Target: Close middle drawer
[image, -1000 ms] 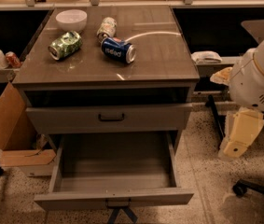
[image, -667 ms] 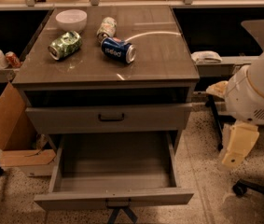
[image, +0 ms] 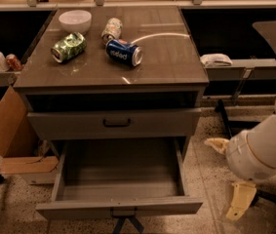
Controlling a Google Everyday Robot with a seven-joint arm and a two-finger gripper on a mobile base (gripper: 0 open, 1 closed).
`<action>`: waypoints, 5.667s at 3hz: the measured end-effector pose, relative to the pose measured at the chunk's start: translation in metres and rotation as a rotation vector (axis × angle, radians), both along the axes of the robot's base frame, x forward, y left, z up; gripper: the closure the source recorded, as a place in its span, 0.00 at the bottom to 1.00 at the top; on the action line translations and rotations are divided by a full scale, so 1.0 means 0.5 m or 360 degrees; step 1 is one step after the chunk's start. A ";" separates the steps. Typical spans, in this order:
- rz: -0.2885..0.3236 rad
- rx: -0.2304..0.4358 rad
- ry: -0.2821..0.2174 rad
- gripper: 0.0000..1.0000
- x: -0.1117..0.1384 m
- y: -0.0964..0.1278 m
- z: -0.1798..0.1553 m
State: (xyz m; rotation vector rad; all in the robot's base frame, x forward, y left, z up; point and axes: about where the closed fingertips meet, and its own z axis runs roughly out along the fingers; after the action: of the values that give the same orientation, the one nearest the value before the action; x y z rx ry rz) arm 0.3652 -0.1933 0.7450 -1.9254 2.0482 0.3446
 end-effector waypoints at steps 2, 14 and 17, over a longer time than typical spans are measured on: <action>0.0033 0.0122 0.0099 0.00 -0.054 0.004 -0.132; 0.0176 0.0132 -0.0237 1.00 0.070 0.064 -0.733; 0.0168 0.0040 -0.0427 1.00 0.199 0.060 -0.733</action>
Offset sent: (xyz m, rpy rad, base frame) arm -0.0205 0.0019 -0.0504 0.0621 0.0460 0.0142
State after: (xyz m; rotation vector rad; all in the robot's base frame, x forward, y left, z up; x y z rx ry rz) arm 0.4648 -0.1634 0.3786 -1.9506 1.7689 0.1259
